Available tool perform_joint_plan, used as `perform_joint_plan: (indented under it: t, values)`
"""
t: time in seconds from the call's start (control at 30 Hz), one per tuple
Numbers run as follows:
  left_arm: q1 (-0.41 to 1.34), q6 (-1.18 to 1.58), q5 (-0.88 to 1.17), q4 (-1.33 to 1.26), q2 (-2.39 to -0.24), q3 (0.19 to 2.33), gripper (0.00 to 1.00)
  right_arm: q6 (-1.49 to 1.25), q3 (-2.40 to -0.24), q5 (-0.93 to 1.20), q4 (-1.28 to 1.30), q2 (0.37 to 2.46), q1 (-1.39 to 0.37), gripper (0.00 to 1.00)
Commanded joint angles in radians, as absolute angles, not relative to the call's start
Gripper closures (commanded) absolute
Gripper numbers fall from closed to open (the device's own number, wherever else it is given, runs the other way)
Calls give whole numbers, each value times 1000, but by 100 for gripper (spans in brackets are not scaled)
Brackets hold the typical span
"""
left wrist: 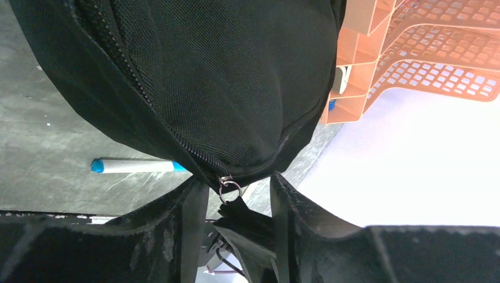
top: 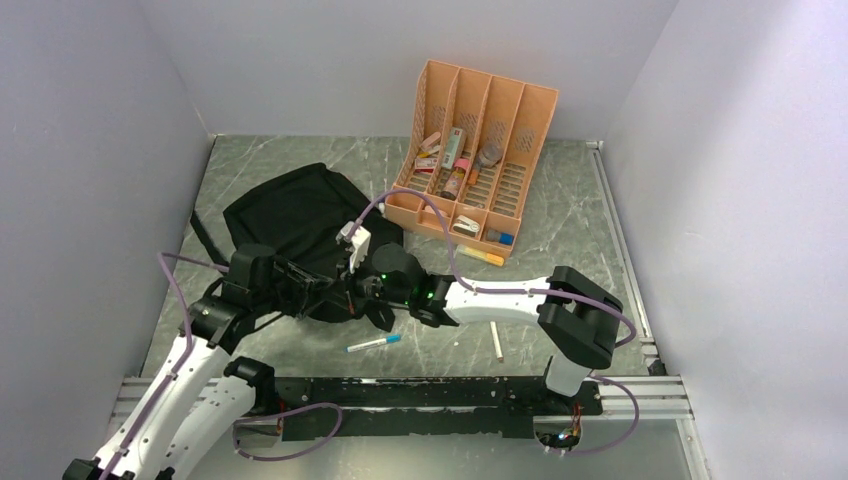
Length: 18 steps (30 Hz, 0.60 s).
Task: Pack the student bag
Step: Zip the student bag at the center of the board.
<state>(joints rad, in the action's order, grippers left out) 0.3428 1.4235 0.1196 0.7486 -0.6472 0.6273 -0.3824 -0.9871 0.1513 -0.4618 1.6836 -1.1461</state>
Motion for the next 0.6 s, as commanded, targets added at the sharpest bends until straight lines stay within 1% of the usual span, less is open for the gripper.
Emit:
perform_joint_plan:
  t: [0.0, 0.1, 0.23, 0.33, 0.4, 0.57]
  values:
    - [337, 1452, 172, 666, -648, 588, 56, -382, -994, 176, -525, 1650, -1145, 100]
    - [337, 1447, 173, 670, -653, 585, 65, -385, -993, 183, -532, 1649, -1146, 98]
    - [337, 1444, 169, 671, -649, 579, 84, -382, -986, 191, -535, 1641, -1147, 95]
    - [337, 1442, 163, 681, -647, 576, 93, -378, -977, 189, -535, 1634, -1147, 91]
    - [337, 1442, 163, 681, -647, 574, 95, -377, -976, 187, -527, 1630, -1146, 87]
    - [337, 1439, 159, 681, -649, 572, 95, -376, -968, 196, -528, 1611, -1146, 78]
